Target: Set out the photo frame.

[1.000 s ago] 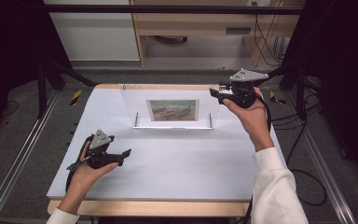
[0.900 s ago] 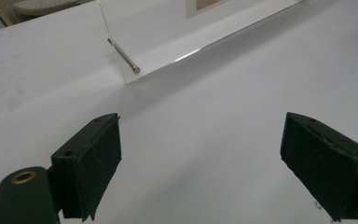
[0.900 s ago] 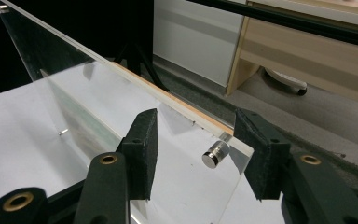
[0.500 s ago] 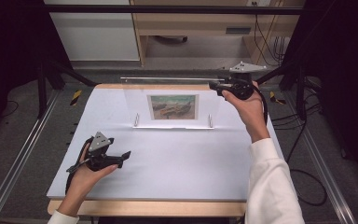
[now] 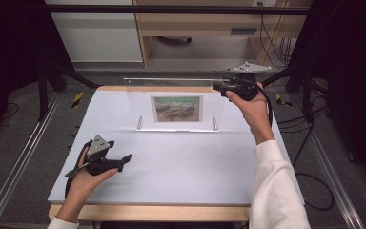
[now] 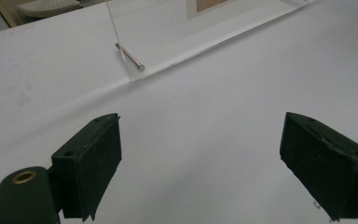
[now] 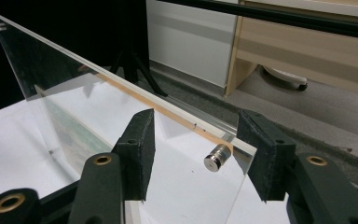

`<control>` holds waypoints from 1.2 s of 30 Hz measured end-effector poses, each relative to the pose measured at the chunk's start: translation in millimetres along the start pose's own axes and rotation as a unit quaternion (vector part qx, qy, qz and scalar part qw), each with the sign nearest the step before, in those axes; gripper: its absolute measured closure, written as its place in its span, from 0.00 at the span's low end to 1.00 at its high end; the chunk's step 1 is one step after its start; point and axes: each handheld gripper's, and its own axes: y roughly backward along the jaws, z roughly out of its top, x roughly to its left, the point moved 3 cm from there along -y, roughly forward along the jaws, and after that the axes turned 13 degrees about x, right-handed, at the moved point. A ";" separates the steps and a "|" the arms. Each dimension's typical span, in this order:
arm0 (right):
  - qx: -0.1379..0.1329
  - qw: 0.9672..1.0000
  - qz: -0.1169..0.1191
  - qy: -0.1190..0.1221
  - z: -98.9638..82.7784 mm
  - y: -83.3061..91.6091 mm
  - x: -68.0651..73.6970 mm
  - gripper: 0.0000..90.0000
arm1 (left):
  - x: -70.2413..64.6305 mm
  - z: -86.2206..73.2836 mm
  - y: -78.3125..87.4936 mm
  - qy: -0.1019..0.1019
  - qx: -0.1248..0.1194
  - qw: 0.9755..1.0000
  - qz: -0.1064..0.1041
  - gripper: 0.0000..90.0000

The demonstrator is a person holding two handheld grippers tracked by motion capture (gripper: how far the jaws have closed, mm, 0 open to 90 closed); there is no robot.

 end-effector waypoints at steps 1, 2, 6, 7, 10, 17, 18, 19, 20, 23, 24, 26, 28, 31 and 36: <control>-0.001 1.000 -0.001 0.001 0.2 -0.8 0.2 0.51 | 0.0 0.0 0.2 0.000 0.000 1.000 0.000 0.14; -0.001 1.000 -0.001 0.001 0.2 -0.8 0.2 0.51 | 0.1 0.0 0.5 0.000 -0.001 1.000 0.000 0.14; 0.005 1.000 -0.011 0.003 0.3 -0.6 1.4 0.32 | 0.4 0.0 1.3 0.001 -0.002 1.000 0.002 0.14; 0.009 1.000 -0.021 0.007 -0.2 0.2 1.9 0.25 | 0.3 0.1 1.6 0.001 -0.002 1.000 0.003 0.13; 0.024 0.999 -0.039 0.024 -3.4 3.9 4.5 0.22 | -0.7 0.9 0.6 0.002 -0.004 1.000 -0.001 0.13; 0.021 0.998 -0.045 0.026 -2.8 0.3 2.4 0.23 | -6.4 6.7 -2.2 -0.008 -0.004 1.000 -0.004 0.14; 0.021 0.998 -0.045 0.026 -2.8 0.3 2.4 0.23 | -6.3 6.7 -1.5 -0.009 -0.004 1.000 -0.003 0.14; 0.023 0.998 -0.046 0.026 -3.5 0.5 1.9 0.22 | -5.9 6.3 -0.5 -0.009 -0.003 1.000 -0.003 0.14; 0.025 0.998 -0.046 0.025 -4.3 1.4 1.2 0.22 | -6.2 5.9 0.0 -0.006 -0.005 1.000 -0.004 0.14; 0.033 0.998 -0.055 0.021 -7.6 9.6 -0.7 0.16 | -5.1 4.5 3.6 -0.007 -0.004 1.000 -0.001 0.13; 0.031 0.998 -0.059 0.018 -9.3 12.8 -1.3 0.16 | -5.1 4.5 3.6 -0.007 -0.004 1.000 -0.001 0.13; 0.022 0.997 -0.072 0.022 -14.4 19.8 -2.1 0.15 | -4.0 4.0 5.7 -0.002 -0.008 1.000 0.003 0.13; 0.024 0.997 -0.075 0.018 -17.8 23.1 -2.6 0.14 | -2.3 3.5 7.5 0.003 -0.009 1.000 0.004 0.12; 0.032 0.996 -0.081 0.011 -30.4 32.3 -3.9 0.11 | 1.4 2.0 9.8 0.006 -0.004 1.000 0.011 0.10; 0.042 0.995 -0.094 0.003 -58.4 46.2 -2.0 0.09 | 5.0 -0.2 13.5 0.012 -0.007 1.000 0.015 0.08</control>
